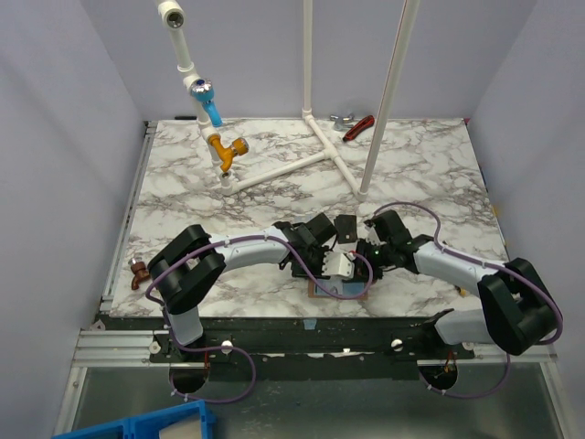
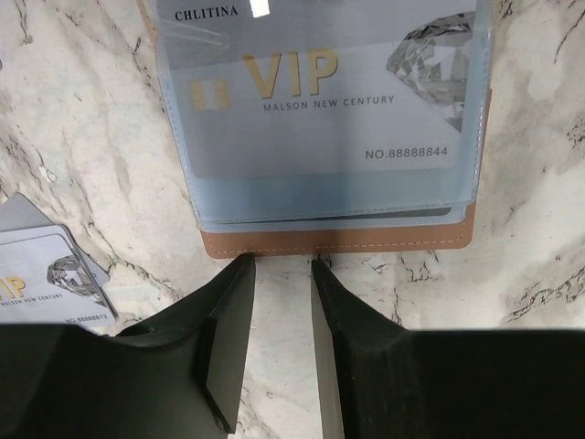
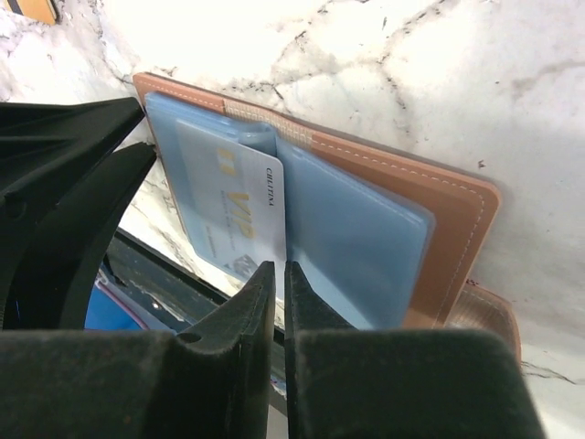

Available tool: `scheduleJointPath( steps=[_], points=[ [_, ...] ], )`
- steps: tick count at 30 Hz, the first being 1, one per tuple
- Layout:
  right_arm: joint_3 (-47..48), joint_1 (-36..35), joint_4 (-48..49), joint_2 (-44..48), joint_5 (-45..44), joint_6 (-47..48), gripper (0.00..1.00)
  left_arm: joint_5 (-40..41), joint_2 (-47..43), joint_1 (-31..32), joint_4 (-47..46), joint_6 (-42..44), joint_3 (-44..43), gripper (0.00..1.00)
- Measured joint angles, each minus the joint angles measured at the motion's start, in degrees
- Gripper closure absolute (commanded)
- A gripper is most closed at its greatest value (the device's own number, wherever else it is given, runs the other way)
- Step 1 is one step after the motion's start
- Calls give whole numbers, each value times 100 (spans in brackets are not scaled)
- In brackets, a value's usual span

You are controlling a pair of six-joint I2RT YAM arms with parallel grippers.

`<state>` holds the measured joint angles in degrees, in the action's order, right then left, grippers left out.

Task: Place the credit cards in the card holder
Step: Insert the credit card into the card holder.

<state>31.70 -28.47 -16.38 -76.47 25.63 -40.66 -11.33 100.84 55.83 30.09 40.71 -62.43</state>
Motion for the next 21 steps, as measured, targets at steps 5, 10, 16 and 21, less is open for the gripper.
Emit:
scheduleJointPath(
  steps=[5,10,16,21],
  points=[
    [9,4,81,-103,-72,-44,92,0,-2,0,0,0,0,67],
    [-44,4,278,-258,-66,-127,94,0,0,0,0,0,0,67],
    [-81,4,496,-304,22,-195,96,0,0,0,0,0,-2,67],
    [-81,4,629,-339,125,-247,96,0,0,0,2,0,-7,67]
  ],
)
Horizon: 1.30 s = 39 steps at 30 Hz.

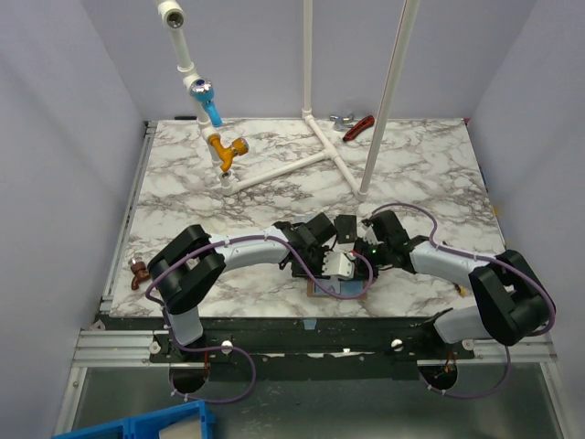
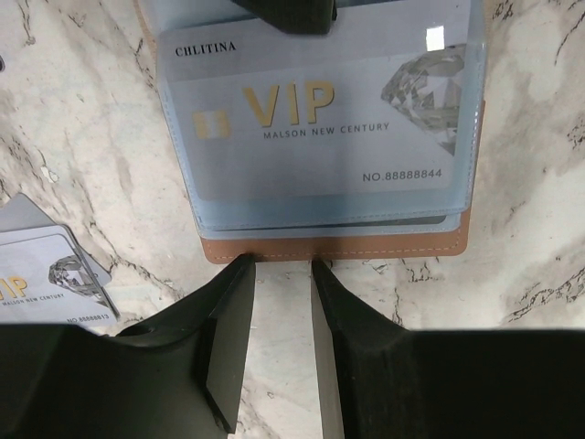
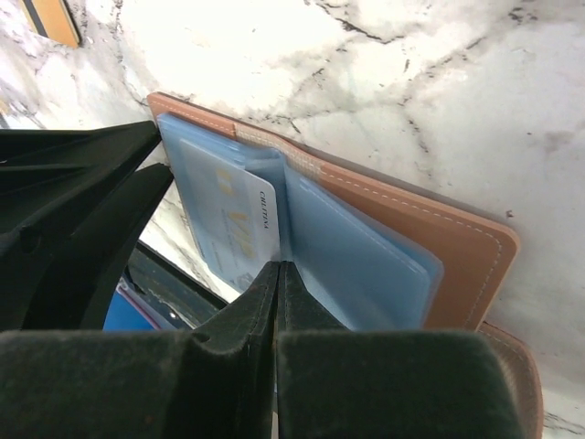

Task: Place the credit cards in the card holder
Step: Insert the credit card into the card holder.

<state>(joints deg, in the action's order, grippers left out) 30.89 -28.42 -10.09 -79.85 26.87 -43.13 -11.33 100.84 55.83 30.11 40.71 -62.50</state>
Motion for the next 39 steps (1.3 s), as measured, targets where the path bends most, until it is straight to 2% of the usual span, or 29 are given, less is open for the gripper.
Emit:
scheduleJointPath(
  steps=[11,16,22,34,39],
  points=[
    [181,-308,186,-393,138,-37,94,0,0,0,2,0,-11,67],
    [293,-345,195,-476,186,-33,88,0,0,0,7,-2,-81,67],
    [382,-345,-2,-321,116,13,82,2,0,0,9,2,-83,67],
    [350,-258,-367,11,-94,181,82,15,0,9,-114,11,-74,67],
    [350,-258,-470,11,-164,262,99,22,0,-11,-59,11,-68,67]
  ],
)
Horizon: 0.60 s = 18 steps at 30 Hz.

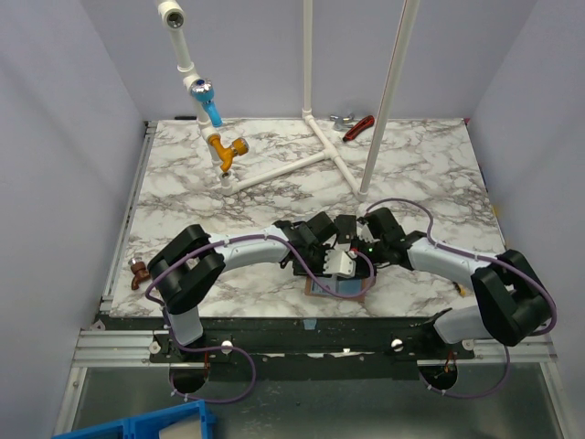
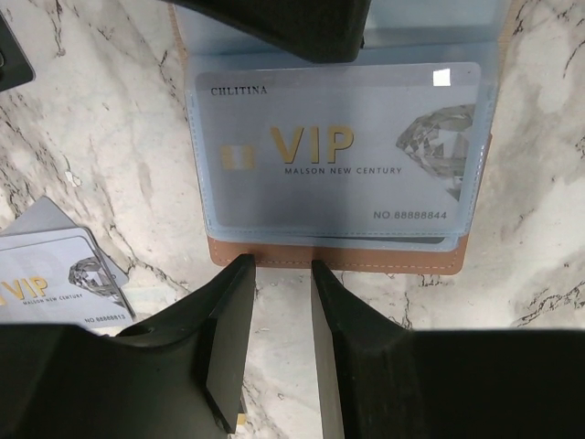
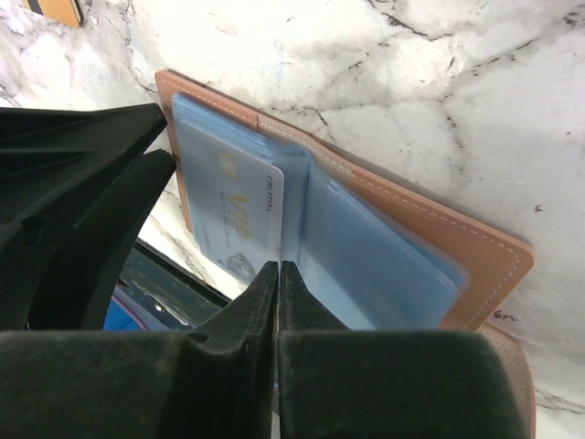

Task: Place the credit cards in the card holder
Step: Insert the credit card into the card holder.

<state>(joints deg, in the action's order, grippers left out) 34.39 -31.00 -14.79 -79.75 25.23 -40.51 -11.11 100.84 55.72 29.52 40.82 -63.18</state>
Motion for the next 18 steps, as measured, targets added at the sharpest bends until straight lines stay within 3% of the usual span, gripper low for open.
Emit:
scheduleJointPath(
  steps=[18],
  points=[
    [-114,-4,509,-389,101,-177,99,0,0,0,11,-4,0,67]
  ],
)
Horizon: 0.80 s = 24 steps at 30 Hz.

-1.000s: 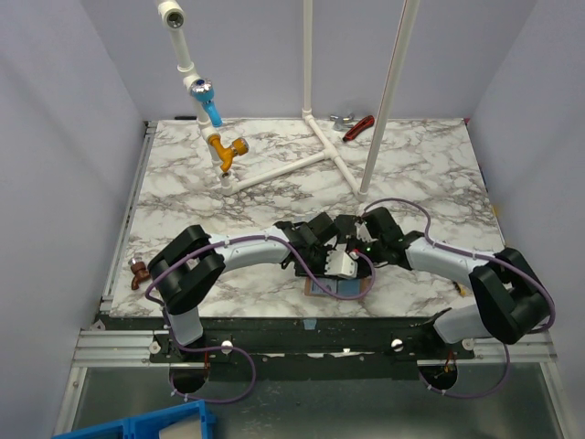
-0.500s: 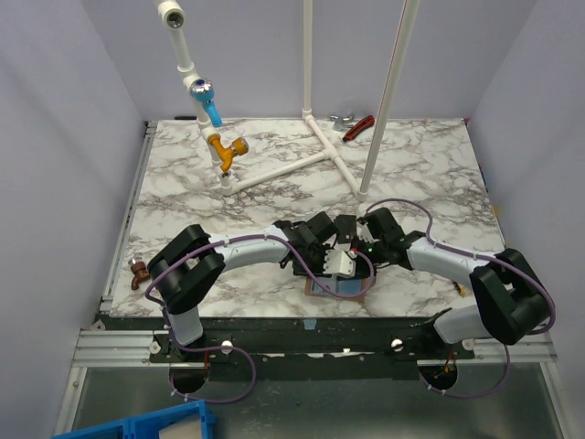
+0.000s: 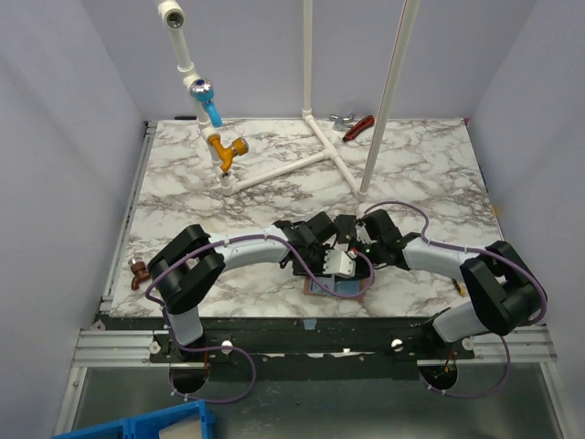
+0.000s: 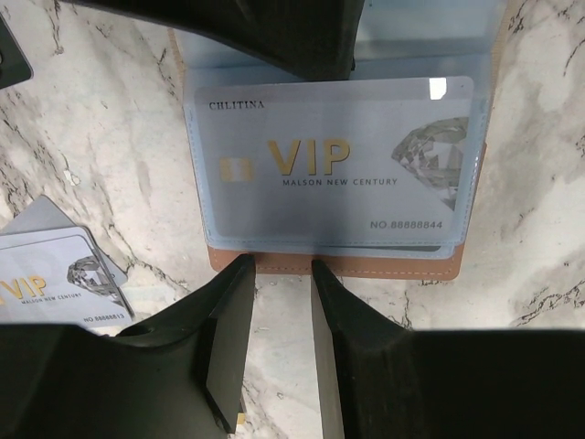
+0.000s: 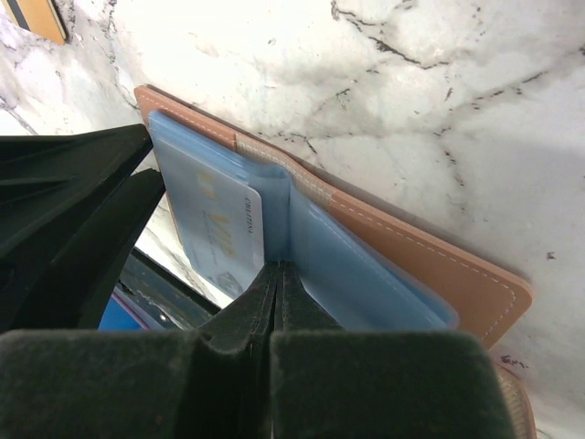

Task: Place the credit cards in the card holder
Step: Insert the credit card into the card holder.

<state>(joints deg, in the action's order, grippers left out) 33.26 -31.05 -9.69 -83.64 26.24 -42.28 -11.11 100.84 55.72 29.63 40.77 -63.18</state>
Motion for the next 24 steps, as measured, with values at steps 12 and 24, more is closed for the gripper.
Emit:
scheduleJointPath(
  steps=[12,24],
  points=[
    [258,-11,-328,44,-61,-4,54,-13,0,-59,114,-7,-17,67],
    [946,81,-2103,1624,-1473,203,31,-507,-400,-756,487,-293,-289,66]
  ],
)
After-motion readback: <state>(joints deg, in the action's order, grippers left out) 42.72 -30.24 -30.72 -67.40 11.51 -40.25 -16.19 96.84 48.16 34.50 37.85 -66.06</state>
